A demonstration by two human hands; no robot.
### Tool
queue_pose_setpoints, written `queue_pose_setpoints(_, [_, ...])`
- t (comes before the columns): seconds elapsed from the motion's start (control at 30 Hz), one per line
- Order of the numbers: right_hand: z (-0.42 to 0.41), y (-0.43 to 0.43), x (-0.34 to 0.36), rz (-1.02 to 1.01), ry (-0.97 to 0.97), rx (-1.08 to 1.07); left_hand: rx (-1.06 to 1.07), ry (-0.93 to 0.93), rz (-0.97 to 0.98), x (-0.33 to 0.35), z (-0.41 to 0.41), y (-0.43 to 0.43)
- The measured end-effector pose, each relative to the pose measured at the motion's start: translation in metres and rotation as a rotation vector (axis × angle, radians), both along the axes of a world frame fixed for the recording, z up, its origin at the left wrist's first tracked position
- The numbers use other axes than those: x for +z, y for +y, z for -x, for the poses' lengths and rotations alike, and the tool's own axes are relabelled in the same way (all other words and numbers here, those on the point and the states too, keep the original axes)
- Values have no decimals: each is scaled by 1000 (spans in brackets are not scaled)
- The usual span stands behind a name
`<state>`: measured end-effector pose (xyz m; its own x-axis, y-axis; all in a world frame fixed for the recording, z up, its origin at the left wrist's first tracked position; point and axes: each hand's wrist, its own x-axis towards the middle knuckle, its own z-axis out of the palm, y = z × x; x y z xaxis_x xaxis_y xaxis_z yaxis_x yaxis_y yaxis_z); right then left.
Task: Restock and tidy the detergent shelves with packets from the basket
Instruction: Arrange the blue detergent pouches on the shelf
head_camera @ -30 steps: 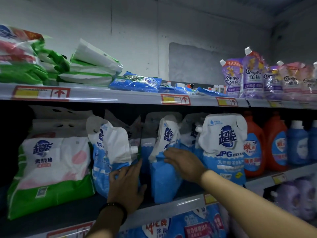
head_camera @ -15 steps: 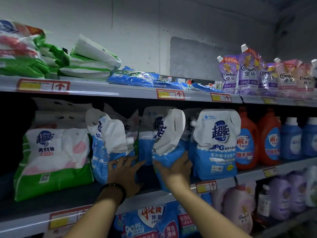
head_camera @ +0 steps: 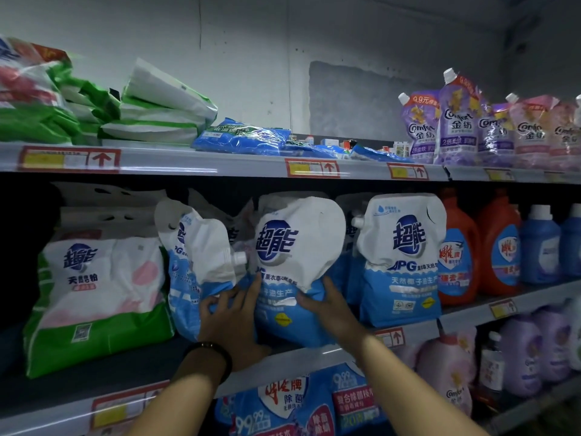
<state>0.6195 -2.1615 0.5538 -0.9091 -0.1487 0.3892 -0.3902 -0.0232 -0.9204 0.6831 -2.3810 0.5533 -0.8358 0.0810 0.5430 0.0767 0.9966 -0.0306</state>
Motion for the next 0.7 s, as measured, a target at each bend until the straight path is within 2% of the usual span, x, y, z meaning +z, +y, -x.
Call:
queue_pose_setpoints(0.07, [9,14,7,-29,-65,107,-5,39,13,-3,1,-1])
queue_pose_setpoints(0.3, [65,43,24,-401,-253,86,28,-80,121,4,1,1])
queue_pose_setpoints(0.37, [71,44,30,-561,-165,-7,40,-124,164,6,2,1])
queue_pose_setpoints(0.43, [79,39,24,-680,-44,-268,49,-158,199,7,4,2])
queue_pose_setpoints(0.5, [80,25,12,-767,-52,-491,54,-185,204,8,5,3])
queue_pose_setpoints(0.6, [60,-13,-1,-614,-72,-574,65,-194,216,10,8,5])
queue_pose_setpoints(0.63, [49,-25,-2,-588,6,-636,68,-198,220,10,9,6])
queue_pose_setpoints(0.7, [27,-41,-3,-606,343,-769,76,-208,228,11,10,8])
